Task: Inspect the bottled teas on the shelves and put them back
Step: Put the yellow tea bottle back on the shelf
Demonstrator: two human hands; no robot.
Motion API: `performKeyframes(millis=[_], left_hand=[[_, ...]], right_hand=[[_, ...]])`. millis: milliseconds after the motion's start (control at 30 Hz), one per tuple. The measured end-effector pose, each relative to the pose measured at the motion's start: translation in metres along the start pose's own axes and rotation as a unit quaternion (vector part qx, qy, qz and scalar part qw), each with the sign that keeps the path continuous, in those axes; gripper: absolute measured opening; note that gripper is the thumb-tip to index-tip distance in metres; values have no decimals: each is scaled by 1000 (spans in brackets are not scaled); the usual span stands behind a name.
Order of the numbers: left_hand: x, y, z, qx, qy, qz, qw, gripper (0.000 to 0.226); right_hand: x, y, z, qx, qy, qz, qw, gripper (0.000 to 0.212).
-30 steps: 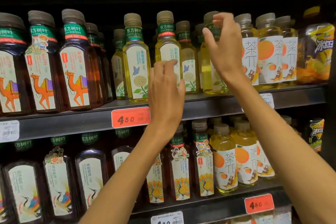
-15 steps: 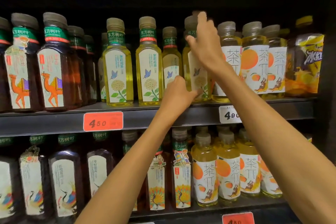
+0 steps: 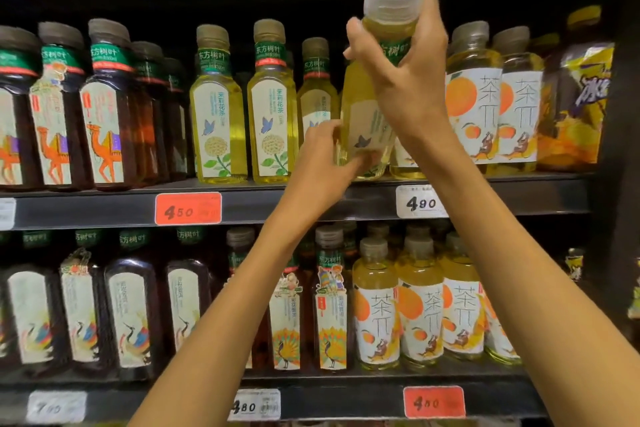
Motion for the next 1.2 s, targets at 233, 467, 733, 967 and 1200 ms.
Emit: performKeyframes(millis=[233, 467, 733, 967, 1200], left_hand=[[51, -34, 22, 71, 64, 33, 995, 70], [145, 8, -11, 306, -77, -82, 945, 48], [253, 85, -46, 576, -364, -203, 703, 64], [289, 106, -34, 685, -392, -303, 534, 81], [317, 115, -67, 643, -414, -298, 571, 70]], right_hand=[[13, -14, 2, -263, 165, 61, 948, 17], [90, 15, 29, -289, 334, -23, 897, 21], [198, 49, 66, -422, 494, 3, 760, 22], [248, 52, 74, -404, 543, 65, 734, 25], [272, 60, 75, -398, 578, 73, 709, 20]])
Point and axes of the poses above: each hand's wrist, its own x-axis away from the middle knuckle, its own y-axis out of the palm, z = x × y, the point moved 10 cm from there along -x, towards the middle knuckle, and after that the axes turned 12 degrees about -x, right-handed, at the moved point
